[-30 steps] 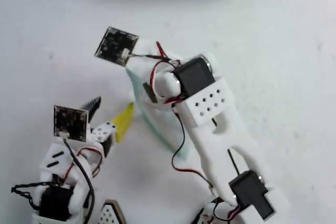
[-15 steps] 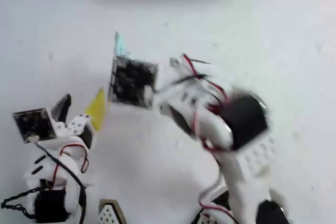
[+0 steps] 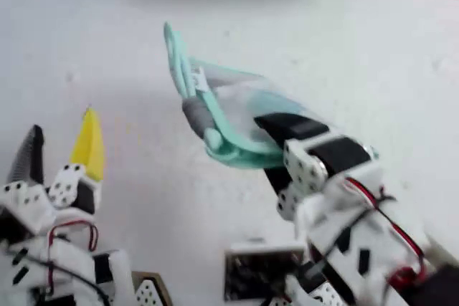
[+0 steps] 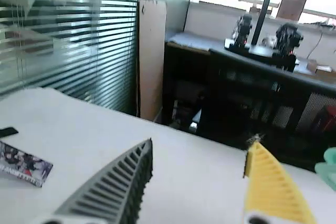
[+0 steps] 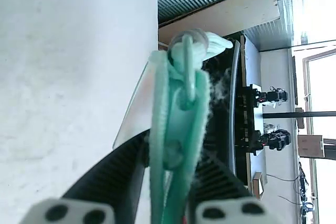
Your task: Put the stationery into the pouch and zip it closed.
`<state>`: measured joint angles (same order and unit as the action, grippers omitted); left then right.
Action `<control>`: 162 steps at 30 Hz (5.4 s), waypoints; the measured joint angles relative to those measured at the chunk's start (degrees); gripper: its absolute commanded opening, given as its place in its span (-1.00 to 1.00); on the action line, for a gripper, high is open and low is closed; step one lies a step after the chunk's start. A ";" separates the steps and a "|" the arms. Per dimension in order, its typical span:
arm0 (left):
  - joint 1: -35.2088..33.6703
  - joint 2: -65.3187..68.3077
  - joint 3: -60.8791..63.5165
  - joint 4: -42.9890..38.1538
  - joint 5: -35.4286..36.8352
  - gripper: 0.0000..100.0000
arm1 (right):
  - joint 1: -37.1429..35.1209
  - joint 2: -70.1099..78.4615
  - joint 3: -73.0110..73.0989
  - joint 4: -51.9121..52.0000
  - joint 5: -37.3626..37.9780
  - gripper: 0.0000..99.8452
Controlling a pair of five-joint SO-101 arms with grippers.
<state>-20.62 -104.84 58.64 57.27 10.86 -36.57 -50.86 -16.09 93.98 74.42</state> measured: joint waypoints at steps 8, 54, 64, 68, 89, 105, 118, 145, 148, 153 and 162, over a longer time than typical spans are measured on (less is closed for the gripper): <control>-0.35 -0.18 -8.88 0.00 0.00 -0.41 | 2.02 -10.64 12.04 -0.62 7.38 -0.96; 30.86 12.75 10.29 -17.14 -0.88 -0.51 | -3.96 -26.02 59.69 -20.66 3.96 -0.96; 33.67 23.91 10.29 -16.88 -9.67 -0.45 | -1.14 -26.20 59.69 -22.24 3.96 -0.96; 34.73 24.00 10.20 -7.12 -14.33 -0.41 | 0.35 -26.20 59.78 -22.59 4.22 -0.96; 36.92 0.26 5.01 17.14 -17.23 -0.41 | 2.37 -26.37 65.93 -29.80 0.97 -0.96; 43.69 0.26 5.01 14.15 -21.98 -0.43 | 1.85 -26.37 65.93 -32.79 -3.87 -0.96; 33.85 0.26 1.23 13.27 -36.04 -0.43 | 1.85 -26.37 65.93 -30.95 -3.96 -0.96; 48.44 0.44 9.93 4.22 -38.24 -0.43 | -9.32 -26.55 55.12 -20.48 -6.07 -0.96; 44.75 0.35 9.93 0.35 -38.24 -0.43 | -9.41 -26.46 55.12 -19.25 -4.84 -0.96; 45.01 0.35 10.64 -0.79 -38.24 -0.43 | -9.41 -26.46 55.03 -19.25 -4.57 -0.96; 53.27 0.35 14.15 -1.85 -38.24 -0.50 | -9.49 -26.46 55.03 -19.16 -4.57 -0.96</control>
<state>32.66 -104.48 72.79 55.43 -27.38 -46.07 -77.32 38.95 74.81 69.85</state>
